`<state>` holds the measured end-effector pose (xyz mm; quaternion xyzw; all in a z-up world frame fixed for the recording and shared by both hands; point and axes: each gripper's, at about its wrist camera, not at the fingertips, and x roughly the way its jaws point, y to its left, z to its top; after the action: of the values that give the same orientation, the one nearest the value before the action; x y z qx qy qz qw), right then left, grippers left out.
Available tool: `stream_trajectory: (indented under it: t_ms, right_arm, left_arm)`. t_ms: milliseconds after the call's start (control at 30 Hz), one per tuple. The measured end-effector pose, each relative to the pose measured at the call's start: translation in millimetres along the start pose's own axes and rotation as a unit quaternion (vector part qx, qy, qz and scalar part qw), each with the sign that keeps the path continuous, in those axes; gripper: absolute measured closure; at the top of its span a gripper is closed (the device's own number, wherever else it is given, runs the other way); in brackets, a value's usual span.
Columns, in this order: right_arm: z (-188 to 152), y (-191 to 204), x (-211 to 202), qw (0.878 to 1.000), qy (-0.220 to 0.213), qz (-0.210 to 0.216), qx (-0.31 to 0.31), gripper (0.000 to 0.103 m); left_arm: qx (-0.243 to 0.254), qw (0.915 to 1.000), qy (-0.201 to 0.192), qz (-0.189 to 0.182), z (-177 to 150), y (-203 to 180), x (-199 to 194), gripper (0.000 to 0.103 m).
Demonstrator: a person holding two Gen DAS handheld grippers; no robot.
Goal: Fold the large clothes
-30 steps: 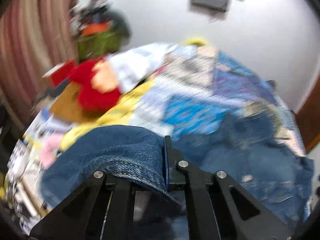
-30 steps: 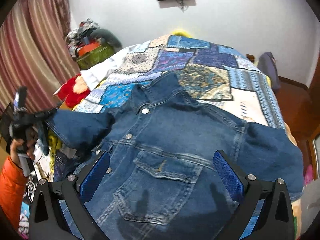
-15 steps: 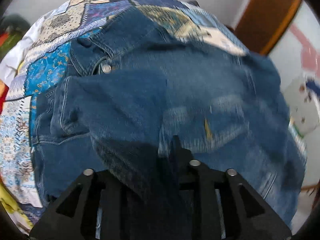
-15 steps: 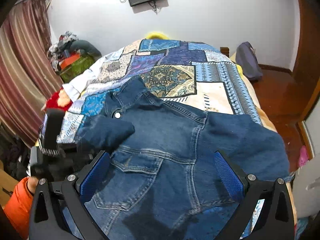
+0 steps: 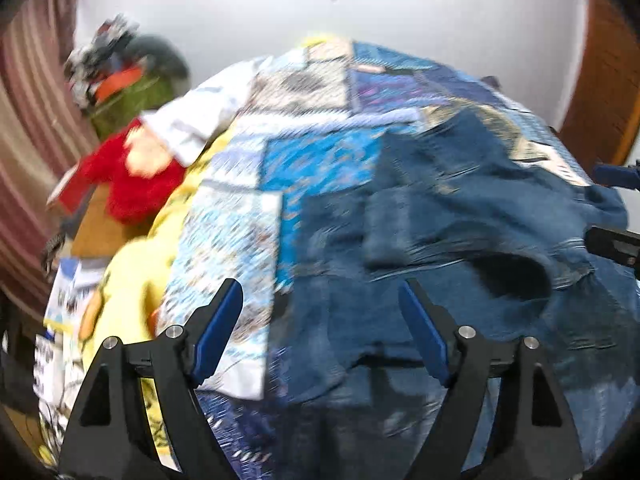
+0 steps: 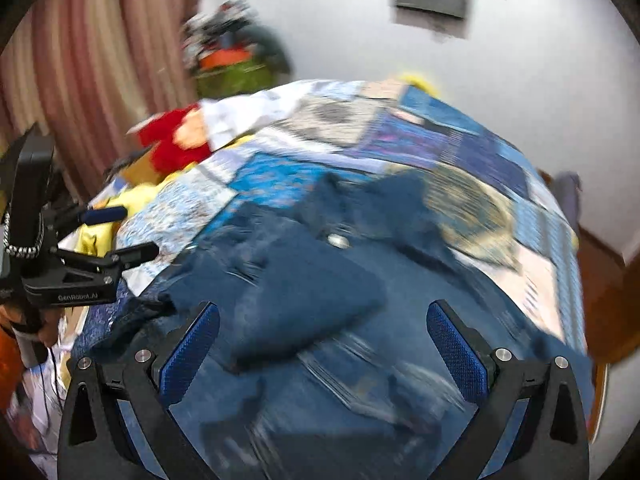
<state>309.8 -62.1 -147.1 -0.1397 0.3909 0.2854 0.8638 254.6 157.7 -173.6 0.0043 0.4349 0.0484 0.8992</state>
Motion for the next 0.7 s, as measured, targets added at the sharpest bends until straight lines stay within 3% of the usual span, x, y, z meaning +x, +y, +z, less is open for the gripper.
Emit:
stream_trajectory:
  t_ms: [167, 267, 433, 533, 633, 700]
  right_arm:
    - [28.8, 46.7, 75.1, 0.994, 0.07, 0.013, -0.082, 0.0]
    - [35.6, 61.6, 121.6, 0.986, 0.116, 0.003, -0.119, 0.0]
    - [36.6, 71.3, 179.9, 0.974, 0.179, 0.004, -0.137, 0.002]
    - [33.6, 70.7, 202.5, 0.973, 0.195, -0.003, -0.124, 0.006]
    - [28.6, 63.4, 217.4, 0.975, 0.197, -0.009, -0.101, 0.021]
    - [29.6, 57.0, 213.4, 0.979, 0.184, -0.012, -0.084, 0.039]
  left_arm:
    - [-0.018, 0.9991, 0.036, -0.01, -16.4, 23.0, 28.3, 0.023]
    - [-0.016, 0.9984, 0.052, -0.016, -24.0, 17.2, 44.4, 0.023]
    - [-0.019, 0.9965, 0.08, -0.018, -34.4, 17.8, 74.2, 0.023]
    - [-0.037, 0.9936, 0.104, -0.025, -40.4, 22.2, 91.5, 0.023]
    - [-0.057, 0.9908, 0.117, -0.037, -46.2, 25.8, 102.5, 0.023]
    - [-0.061, 0.9905, 0.117, -0.038, -47.8, 25.8, 104.7, 0.023]
